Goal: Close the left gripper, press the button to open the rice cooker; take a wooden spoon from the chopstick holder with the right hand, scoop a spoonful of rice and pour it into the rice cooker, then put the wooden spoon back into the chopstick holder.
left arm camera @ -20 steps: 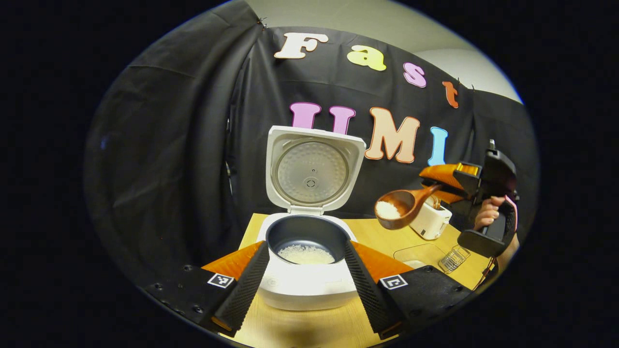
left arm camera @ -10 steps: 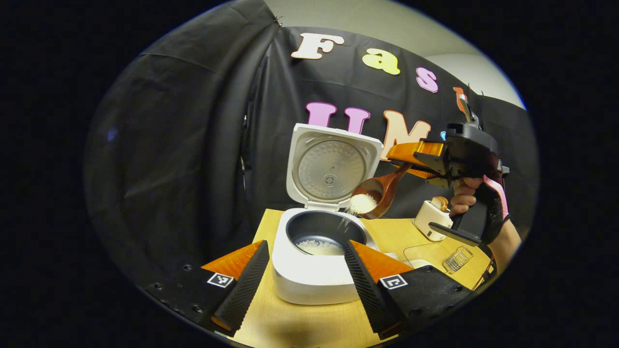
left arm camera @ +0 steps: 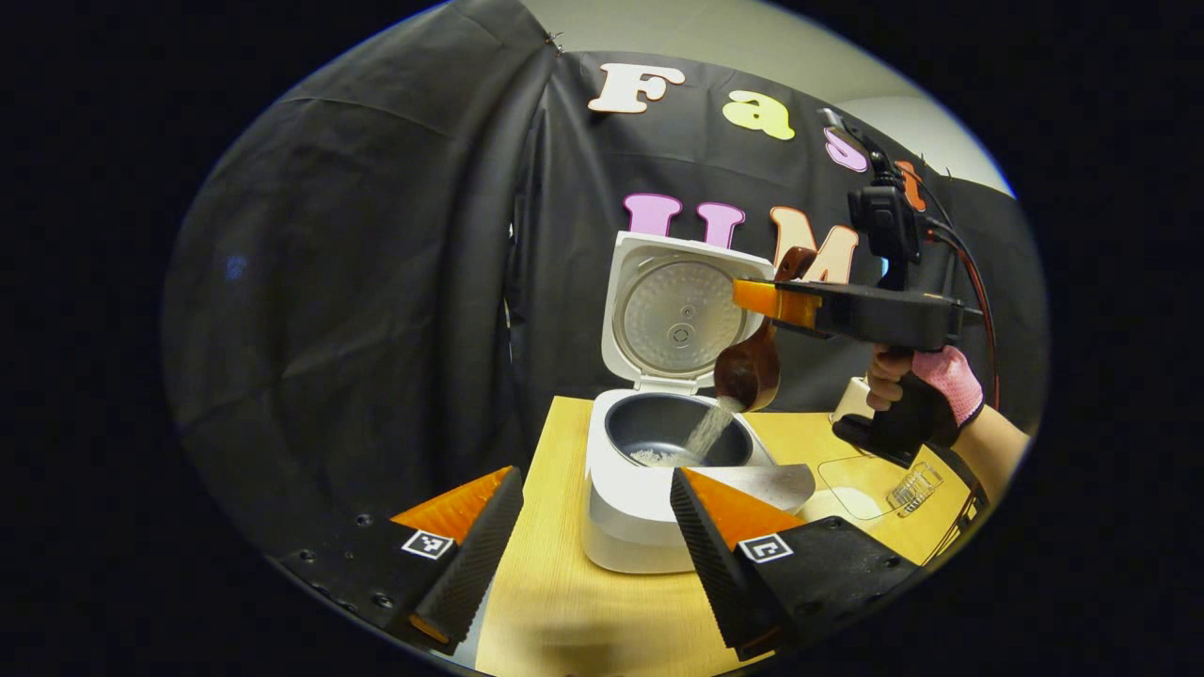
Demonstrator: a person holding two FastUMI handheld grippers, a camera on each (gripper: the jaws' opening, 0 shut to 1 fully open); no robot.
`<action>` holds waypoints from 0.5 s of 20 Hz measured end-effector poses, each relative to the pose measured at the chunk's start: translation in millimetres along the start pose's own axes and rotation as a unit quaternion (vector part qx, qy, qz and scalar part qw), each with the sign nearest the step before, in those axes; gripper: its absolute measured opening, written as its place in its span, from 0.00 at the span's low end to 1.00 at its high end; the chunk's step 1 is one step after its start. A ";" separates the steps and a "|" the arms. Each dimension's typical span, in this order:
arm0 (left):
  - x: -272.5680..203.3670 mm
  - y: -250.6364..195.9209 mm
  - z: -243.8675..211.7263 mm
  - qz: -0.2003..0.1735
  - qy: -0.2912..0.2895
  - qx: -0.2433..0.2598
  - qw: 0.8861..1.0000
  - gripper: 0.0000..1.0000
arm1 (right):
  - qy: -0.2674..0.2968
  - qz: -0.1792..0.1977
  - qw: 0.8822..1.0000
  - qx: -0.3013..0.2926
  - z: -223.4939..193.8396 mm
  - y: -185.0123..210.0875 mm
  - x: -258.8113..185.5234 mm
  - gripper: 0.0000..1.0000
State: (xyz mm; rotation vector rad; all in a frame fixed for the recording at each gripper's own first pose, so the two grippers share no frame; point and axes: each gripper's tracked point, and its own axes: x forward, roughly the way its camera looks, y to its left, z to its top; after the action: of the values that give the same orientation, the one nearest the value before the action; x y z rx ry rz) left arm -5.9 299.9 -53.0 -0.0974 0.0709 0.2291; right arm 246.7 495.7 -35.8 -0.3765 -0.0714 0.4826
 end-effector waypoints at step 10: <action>6.7 -14.5 -2.4 -0.015 0.001 0.008 1.000 0.94 | -0.016 0.019 0.999 -0.030 -3.5 12.3 -3.0 0.17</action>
State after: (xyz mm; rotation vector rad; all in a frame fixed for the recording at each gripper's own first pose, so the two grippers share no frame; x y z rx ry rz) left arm 3.8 287.1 -54.7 -0.0825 0.0742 0.1985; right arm 239.2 503.2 -43.5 -0.4292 -0.1091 0.5251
